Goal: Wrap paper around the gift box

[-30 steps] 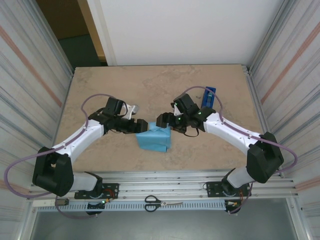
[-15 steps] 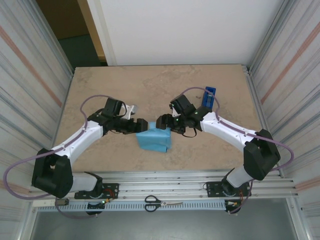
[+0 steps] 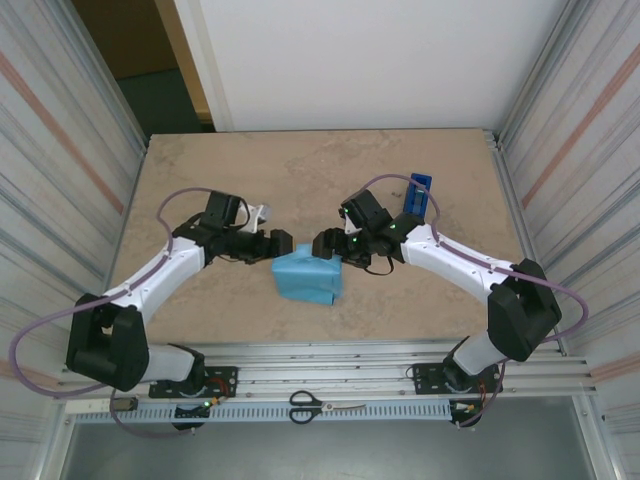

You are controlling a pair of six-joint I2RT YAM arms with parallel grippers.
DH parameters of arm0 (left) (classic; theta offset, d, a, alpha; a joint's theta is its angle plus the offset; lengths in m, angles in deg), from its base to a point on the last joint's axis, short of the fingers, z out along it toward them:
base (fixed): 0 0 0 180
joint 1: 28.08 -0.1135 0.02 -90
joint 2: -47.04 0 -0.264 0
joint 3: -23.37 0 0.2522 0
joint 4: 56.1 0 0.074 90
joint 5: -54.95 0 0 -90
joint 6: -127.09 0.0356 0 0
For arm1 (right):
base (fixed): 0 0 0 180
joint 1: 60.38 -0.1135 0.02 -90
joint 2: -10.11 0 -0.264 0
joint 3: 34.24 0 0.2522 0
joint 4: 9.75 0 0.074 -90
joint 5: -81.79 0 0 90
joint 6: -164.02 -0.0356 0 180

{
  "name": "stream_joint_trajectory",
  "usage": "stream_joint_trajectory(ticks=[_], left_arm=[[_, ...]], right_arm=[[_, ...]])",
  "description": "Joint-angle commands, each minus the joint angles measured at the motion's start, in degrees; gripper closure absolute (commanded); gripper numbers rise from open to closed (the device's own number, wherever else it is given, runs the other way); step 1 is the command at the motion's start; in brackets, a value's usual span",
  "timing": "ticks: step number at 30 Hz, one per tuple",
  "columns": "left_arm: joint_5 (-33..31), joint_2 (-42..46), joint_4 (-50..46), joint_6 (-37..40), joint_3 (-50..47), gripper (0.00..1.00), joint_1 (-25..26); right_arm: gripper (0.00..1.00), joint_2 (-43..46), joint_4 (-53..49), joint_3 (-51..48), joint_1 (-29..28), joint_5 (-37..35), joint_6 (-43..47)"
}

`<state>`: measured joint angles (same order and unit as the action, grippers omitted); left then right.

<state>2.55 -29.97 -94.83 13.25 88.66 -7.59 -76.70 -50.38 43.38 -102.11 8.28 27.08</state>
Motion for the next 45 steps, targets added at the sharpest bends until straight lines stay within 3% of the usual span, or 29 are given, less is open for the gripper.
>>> stream_joint_trajectory(ticks=[1, 10, 14, 16, 20, 22, 26, 30, 37, 45], left_arm=[[-0.6, -1.5, -3.1, 3.5, 0.2, 0.23, 1.2], [-2.3, -1.1, -4.8, 5.5, -1.8, 0.28, 1.9], [-1.6, -1.1, -4.5, 5.3, -1.7, 0.28, 1.9], [-1.4, -1.0, -4.3, 5.2, -1.4, 0.28, 2.1], [-1.5, -0.9, -4.0, 5.0, -1.4, 0.28, 2.1], [-1.5, -0.9, -3.7, 4.8, -1.4, 0.27, 2.1], [-1.4, -1.3, -3.4, 4.8, -1.6, 0.28, 2.1], [-1.1, -1.4, -2.9, 4.5, -1.9, 0.28, 2.2], [-1.0, -1.7, -2.5, 4.2, -2.0, 0.28, 2.4], [-0.9, -2.1, -2.3, 3.9, -1.8, 0.28, 2.6]], right_arm=[[0.26, -0.6, -4.1, -1.5, -0.7, -0.8, 1.7], [0.14, 3.3, -0.4, 4.5, 1.4, -1.8, 3.5], [0.06, 7.8, 0.4, 3.2, 7.4, -5.6, 4.7], [0.08, 9.3, 0.6, 1.8, 12.3, -4.0, 6.0], [0.26, 10.2, -1.9, 1.1, 24.1, -3.4, 8.4], [0.43, 9.4, -2.0, 0.7, 29.9, -2.6, 8.5], [0.6, 4.5, -1.6, 1.2, 39.2, 0.9, 9.1], [0.71, -2.3, 1.5, 1.6, 44.6, 7.2, 9.4], [0.73, -13.6, 4.1, 5.4, 48.4, 13.1, 11.3], [0.74, -19.8, 7.3, 7.8, 50.0, 19.0, 11.2]])
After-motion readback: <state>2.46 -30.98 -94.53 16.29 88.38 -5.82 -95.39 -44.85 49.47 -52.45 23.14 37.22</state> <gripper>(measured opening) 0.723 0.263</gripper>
